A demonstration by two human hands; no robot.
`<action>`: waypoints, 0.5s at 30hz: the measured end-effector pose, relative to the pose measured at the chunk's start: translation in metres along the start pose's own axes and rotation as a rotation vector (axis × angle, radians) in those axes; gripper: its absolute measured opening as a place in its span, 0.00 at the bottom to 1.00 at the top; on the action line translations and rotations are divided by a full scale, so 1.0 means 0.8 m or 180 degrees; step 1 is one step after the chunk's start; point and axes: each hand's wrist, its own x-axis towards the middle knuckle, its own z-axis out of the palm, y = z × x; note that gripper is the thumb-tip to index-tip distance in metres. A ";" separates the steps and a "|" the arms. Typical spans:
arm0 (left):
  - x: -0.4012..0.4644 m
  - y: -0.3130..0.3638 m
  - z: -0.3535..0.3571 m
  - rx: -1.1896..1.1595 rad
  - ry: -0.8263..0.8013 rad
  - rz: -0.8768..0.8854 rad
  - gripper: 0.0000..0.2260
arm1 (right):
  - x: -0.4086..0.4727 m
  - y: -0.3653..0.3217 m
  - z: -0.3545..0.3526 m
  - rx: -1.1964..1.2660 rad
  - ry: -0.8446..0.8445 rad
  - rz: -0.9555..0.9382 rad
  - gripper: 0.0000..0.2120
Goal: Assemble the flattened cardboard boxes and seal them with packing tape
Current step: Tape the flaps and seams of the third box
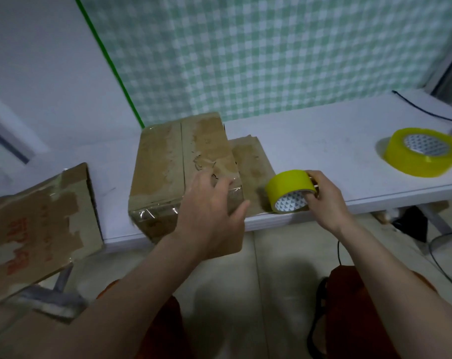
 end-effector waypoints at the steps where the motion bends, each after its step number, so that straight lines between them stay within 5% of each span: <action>1: 0.014 0.004 -0.006 -0.0018 0.0080 0.0143 0.24 | 0.001 0.001 -0.002 0.0086 -0.0003 0.0107 0.18; 4: 0.061 0.022 -0.011 0.0193 0.0200 0.0729 0.25 | 0.002 0.002 -0.008 0.0472 -0.0045 0.0361 0.15; 9: 0.137 0.060 0.015 -0.0764 -0.2127 0.0648 0.28 | 0.002 0.006 -0.030 0.1067 -0.0333 0.0526 0.23; 12: 0.165 0.065 0.032 -0.0898 -0.2662 0.0594 0.29 | 0.003 0.016 -0.052 0.0860 -0.0434 0.0445 0.24; 15: 0.178 0.062 0.039 -0.1468 -0.3232 0.0206 0.28 | 0.014 0.033 -0.061 -0.0010 0.0055 0.0419 0.20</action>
